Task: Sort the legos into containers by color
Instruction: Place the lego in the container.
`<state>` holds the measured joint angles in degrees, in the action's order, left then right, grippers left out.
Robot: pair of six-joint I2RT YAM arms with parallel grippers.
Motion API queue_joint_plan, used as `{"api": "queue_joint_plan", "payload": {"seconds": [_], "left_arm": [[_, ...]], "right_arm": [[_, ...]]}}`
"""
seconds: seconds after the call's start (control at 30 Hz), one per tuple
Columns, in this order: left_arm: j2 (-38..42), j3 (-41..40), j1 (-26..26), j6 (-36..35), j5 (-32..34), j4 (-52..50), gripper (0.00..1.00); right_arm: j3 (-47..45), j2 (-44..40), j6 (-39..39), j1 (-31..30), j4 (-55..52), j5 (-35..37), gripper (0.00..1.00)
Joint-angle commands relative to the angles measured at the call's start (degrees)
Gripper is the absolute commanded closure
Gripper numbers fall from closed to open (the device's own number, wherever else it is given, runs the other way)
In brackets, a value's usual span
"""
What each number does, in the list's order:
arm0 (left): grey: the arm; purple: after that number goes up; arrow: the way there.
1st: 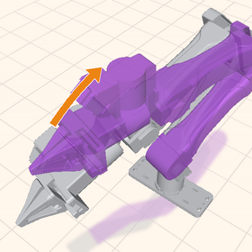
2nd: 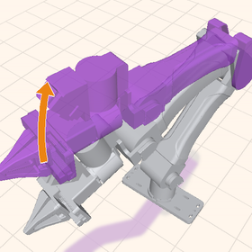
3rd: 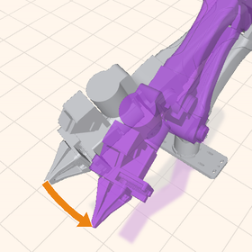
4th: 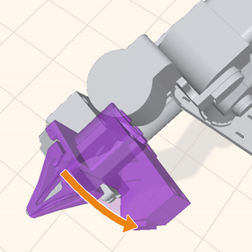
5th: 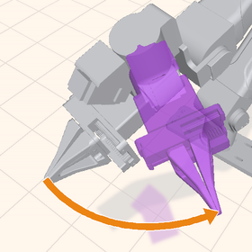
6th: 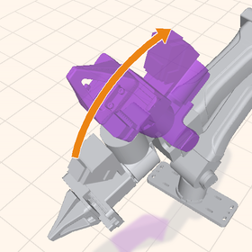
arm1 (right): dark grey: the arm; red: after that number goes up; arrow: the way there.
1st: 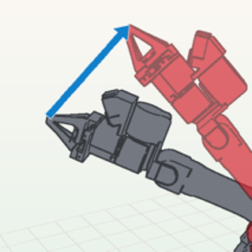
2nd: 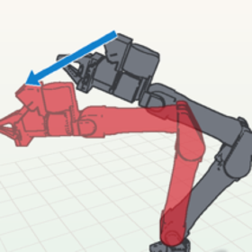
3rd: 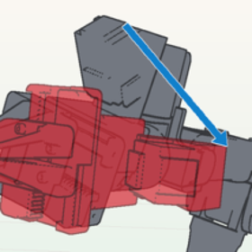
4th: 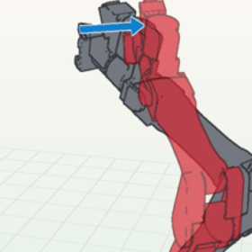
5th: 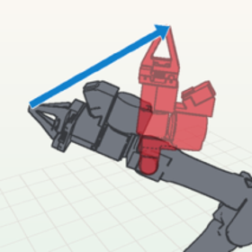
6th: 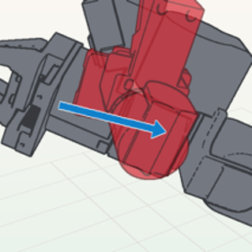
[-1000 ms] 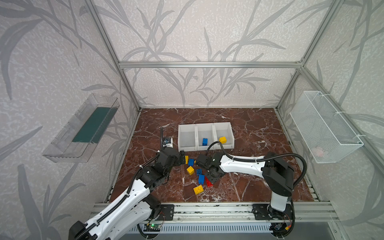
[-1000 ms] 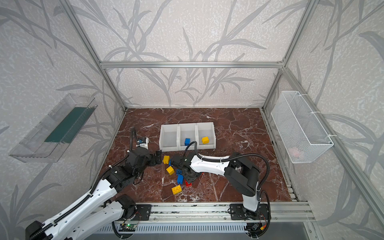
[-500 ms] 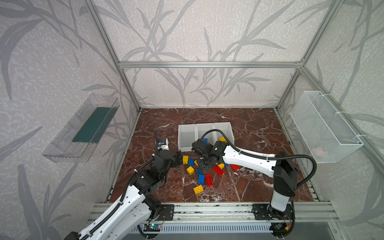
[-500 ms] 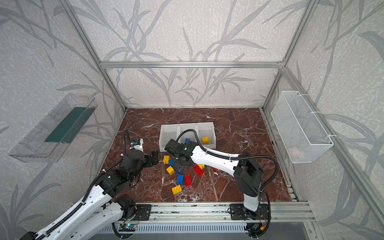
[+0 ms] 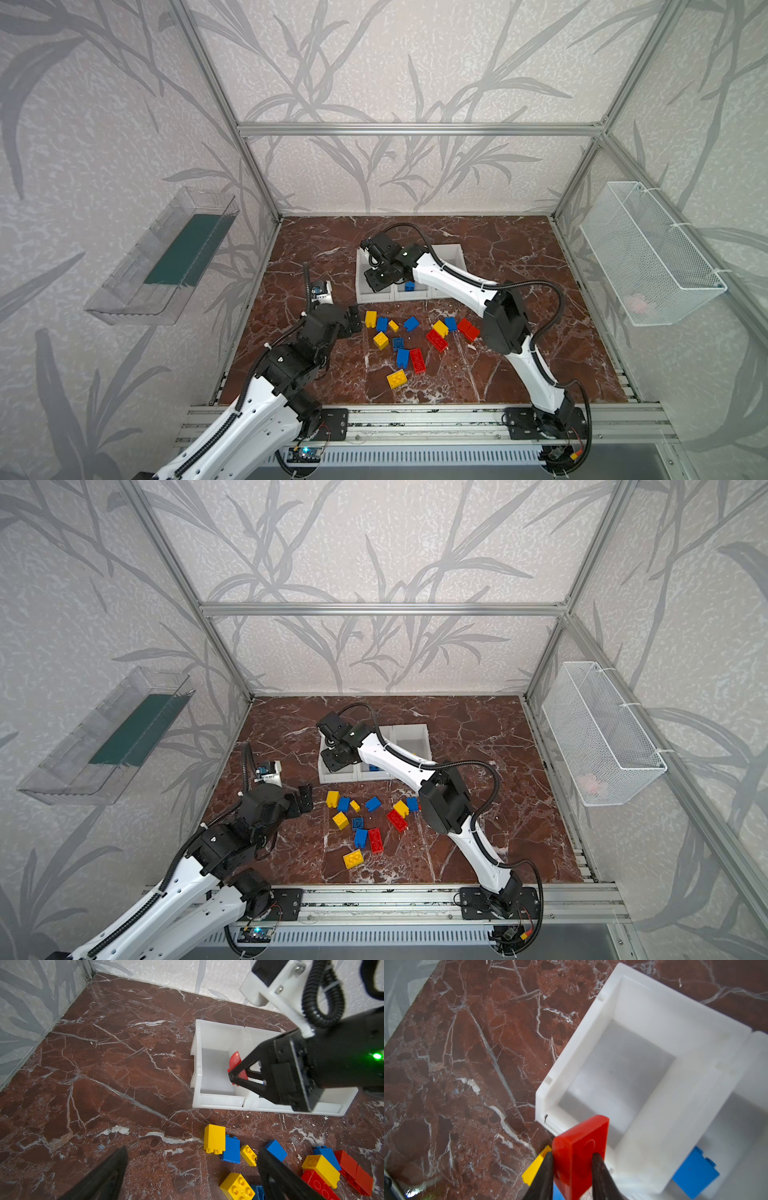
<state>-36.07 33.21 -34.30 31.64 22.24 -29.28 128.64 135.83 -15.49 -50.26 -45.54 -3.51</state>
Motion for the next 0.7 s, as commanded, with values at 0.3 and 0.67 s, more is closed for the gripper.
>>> {"api": "queue_joint_plan", "payload": {"seconds": [0.3, 0.67], "left_arm": [[-0.09, -1.74, 0.44, 1.70, 0.10, -0.96, 0.01], [-10.64, -2.20, 0.50, -1.34, -5.50, 3.49, 0.01]], "right_arm": [[6.83, 0.45, 0.68, 0.43, -6.93, -0.72, 0.44], [-25.77, -24.67, -3.21, 2.29, 5.77, 1.21, 0.43]]}}
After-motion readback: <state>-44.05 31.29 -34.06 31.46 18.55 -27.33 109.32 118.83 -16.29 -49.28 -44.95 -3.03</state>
